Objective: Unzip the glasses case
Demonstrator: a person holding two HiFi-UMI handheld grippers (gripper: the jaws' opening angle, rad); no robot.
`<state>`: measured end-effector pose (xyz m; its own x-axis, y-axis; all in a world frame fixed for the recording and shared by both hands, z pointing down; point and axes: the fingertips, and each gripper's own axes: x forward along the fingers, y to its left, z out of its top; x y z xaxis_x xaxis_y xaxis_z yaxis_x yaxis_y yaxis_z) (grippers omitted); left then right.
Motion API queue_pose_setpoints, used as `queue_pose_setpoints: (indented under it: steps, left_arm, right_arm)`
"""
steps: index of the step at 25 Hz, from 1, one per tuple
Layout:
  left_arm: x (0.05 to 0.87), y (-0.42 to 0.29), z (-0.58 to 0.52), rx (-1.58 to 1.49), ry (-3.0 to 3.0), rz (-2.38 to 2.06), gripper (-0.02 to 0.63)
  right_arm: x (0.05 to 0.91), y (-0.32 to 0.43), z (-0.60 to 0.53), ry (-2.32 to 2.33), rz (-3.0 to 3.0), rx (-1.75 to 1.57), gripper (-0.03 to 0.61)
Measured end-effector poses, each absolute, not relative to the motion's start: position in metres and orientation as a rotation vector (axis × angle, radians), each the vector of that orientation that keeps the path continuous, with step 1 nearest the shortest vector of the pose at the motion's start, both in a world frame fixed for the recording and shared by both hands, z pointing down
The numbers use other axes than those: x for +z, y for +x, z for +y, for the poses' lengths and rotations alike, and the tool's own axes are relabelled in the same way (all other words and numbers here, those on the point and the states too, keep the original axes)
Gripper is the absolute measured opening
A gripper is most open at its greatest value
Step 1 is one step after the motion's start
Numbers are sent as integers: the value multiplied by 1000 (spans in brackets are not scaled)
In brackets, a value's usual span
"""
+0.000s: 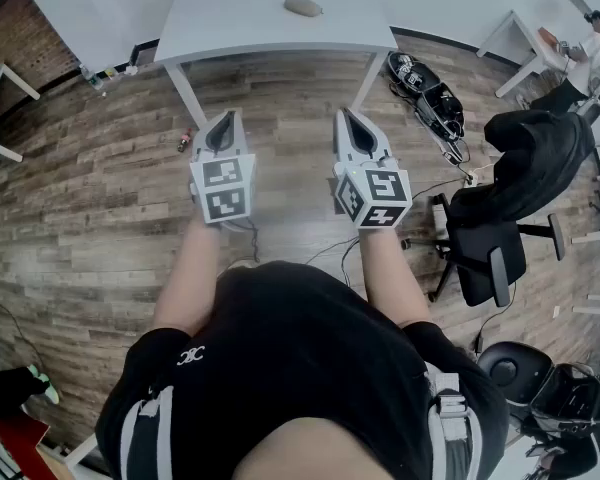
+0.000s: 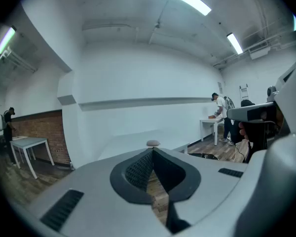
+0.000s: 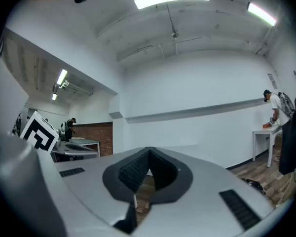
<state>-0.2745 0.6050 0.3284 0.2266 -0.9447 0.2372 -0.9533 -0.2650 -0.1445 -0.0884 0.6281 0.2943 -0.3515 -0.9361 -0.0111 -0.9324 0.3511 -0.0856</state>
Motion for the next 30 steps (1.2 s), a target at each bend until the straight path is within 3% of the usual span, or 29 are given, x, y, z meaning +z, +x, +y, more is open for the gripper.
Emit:
queue_pose_setpoints:
  steps: [17, 30]
  left_arm:
    - [344, -199, 641, 480, 2453, -1834, 3]
    - [362, -180, 544, 486, 2500, -1807, 3]
  right_arm:
    - [317, -18, 671, -1789, 2520, -144, 14]
    - [346, -2, 597, -1831, 2558, -150, 14]
